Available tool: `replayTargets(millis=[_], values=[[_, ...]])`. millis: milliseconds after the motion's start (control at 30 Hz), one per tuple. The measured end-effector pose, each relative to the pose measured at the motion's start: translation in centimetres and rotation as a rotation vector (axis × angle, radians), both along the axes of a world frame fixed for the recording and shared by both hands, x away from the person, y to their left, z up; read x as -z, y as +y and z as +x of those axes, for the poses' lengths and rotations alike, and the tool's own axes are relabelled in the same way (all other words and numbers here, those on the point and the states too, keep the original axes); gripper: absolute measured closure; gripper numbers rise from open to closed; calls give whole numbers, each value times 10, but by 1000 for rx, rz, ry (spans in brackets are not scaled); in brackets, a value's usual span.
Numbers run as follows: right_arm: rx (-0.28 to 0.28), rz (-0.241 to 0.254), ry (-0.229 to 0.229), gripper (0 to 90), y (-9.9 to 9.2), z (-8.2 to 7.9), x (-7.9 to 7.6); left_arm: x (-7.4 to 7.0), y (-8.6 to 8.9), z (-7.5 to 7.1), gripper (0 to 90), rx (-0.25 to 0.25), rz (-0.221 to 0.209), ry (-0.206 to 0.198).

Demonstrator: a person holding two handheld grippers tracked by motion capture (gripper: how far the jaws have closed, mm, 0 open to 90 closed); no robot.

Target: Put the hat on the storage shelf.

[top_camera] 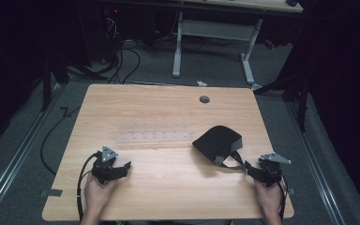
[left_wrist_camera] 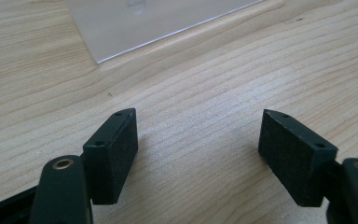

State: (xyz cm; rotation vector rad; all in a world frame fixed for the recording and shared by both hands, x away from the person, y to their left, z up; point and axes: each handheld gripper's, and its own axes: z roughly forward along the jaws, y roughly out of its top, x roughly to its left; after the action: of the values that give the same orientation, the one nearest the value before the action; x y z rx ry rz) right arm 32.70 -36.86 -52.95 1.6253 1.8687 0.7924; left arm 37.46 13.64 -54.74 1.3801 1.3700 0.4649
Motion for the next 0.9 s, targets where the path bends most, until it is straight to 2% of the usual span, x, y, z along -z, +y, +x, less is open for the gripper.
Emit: replayTargets(millis=[633, 900], values=[[8, 6, -3, 389, 0, -1, 0, 0, 0, 0, 289, -4, 0, 0], [13, 7, -9, 441, -1, -1, 0, 0, 0, 0, 289, -4, 1, 0]])
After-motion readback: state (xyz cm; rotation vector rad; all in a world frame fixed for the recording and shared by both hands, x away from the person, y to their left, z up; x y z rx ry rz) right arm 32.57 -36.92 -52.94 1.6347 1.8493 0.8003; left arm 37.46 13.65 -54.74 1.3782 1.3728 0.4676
